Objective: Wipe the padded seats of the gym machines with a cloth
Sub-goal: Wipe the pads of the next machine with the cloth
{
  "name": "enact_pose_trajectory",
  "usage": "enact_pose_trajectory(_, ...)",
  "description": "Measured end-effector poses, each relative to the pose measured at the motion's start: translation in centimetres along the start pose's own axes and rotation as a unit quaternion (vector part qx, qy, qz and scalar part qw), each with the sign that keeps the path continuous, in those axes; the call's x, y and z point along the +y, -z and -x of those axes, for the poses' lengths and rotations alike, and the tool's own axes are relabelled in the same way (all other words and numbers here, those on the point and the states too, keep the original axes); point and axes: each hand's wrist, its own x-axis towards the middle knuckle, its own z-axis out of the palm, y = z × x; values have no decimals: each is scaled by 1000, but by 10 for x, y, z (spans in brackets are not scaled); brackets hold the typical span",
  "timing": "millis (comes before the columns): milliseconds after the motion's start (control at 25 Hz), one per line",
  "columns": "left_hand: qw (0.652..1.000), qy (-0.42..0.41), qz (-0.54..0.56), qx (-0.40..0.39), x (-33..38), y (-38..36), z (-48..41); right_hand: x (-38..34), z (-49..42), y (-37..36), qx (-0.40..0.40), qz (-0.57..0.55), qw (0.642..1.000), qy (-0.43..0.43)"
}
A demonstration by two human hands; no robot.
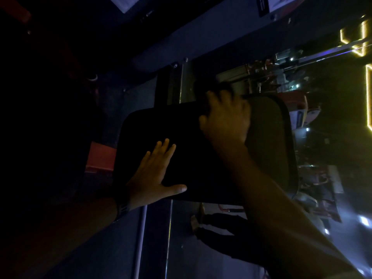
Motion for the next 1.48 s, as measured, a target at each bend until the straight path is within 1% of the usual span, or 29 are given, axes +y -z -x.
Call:
enact_pose_trajectory(40, 1000, -1, 1, 2, -1, 0, 0, 3, -6, 1, 17, -8, 998, -56)
enact_pose_trajectory(80, 1000, -2, 1, 2, -1, -1, 0, -2, -7, -1, 18, 5, 998, -67)
enact_pose_trajectory(120, 1000, -3, 0, 1, -1, -1, 0, -12, -2, -10, 23, 23, 999, -25)
enact_pose_trajectory(160, 1000, -3, 0, 0, -1, -1, 1, -25, 6, -17, 9, 39, 998, 49)
enact_pose_trajectory(200, 1000, -2, -1, 0, -2, -1, 2, -34, 9, -22, 6, 38, 994, 99)
enact_pose_trajectory(240, 1000, -3, -3, 0, -3, -1, 1, -38, 5, -26, 11, 20, 995, 98)
enact_pose_trajectory(320, 1000, -5, -2, 2, -4, -1, 1, -40, -1, -26, 27, -13, 1000, 7)
enact_pose_trajectory(360, 1000, -7, -1, 2, -4, -1, 1, -46, 2, -27, 20, -10, 1000, 2)
enact_pose_trajectory(400, 1000, -9, -3, 3, -4, -1, 1, -53, 6, -31, 11, 0, 999, 43)
enact_pose_trajectory(480, 1000, -10, -5, 6, -4, -1, 2, -68, 19, -39, -32, 20, 985, 169)
enact_pose_trajectory(520, 1000, -11, -1, 7, -5, -1, 2, -65, 17, -35, -46, 21, 981, 189)
enact_pose_trajectory(560, 1000, -13, 1, 7, -6, -1, 2, -52, 8, -29, -41, 24, 983, 179)
enact_pose_trajectory(600, 1000, -14, -2, 6, -7, -2, 2, -34, 0, -19, -33, 31, 988, 145)
enact_pose_trajectory(680, 1000, -13, -7, 4, -9, -2, 2, 11, -9, 5, -15, 27, 999, 38)
enact_pose_trajectory(760, 1000, -13, -3, 4, -7, -2, 2, 54, 1, 23, 27, 5, 997, -72)
enact_pose_trajectory(800, 1000, -12, -2, 5, -6, -2, 2, 65, 10, 28, 41, -15, 993, -112)
enact_pose_trajectory(840, 1000, -12, -2, 6, -5, -1, 2, 67, 19, 27, 56, -23, 989, -134)
enact_pose_trajectory(880, 1000, -10, -1, 5, -5, -1, 3, 65, 28, 25, 63, -15, 989, -131)
enact_pose_trajectory(960, 1000, -11, -2, 4, -3, -1, 3, 64, 34, 21, 51, 8, 996, -71)
enact_pose_trajectory(1000, 1000, -11, -4, 4, -3, 0, 3, 68, 29, 24, 45, 1, 998, -49)
enact_pose_trajectory(1040, 1000, -9, -6, 2, -4, 0, 3, 72, 27, 29, 42, -13, 997, -59)
enact_pose_trajectory(1120, 1000, -8, -6, -3, -4, 0, 2, 75, 38, 25, 72, -33, 991, -107)
enact_pose_trajectory(1160, 1000, -8, -6, -5, -4, 1, 2, 69, 53, 18, 81, -25, 991, -100)
enact_pose_trajectory(1280, 1000, -6, -7, -11, -4, 2, 3, 58, 93, -2, 59, -4, 998, 0)
enact_pose_trajectory(1320, 1000, -6, -4, -9, -5, 1, 3, 66, 88, 1, 68, -18, 998, -1)
enact_pose_trajectory(1400, 1000, -10, -1, -4, -6, 2, 2, 75, 86, 5, 81, -47, 993, -78)
enact_pose_trajectory(1440, 1000, -13, -4, -4, -5, 1, 1, 72, 95, 1, 86, -49, 990, -97)
enact_pose_trajectory(1480, 1000, -11, -7, -2, -5, 0, 1, 63, 112, -8, 94, -42, 992, -69)
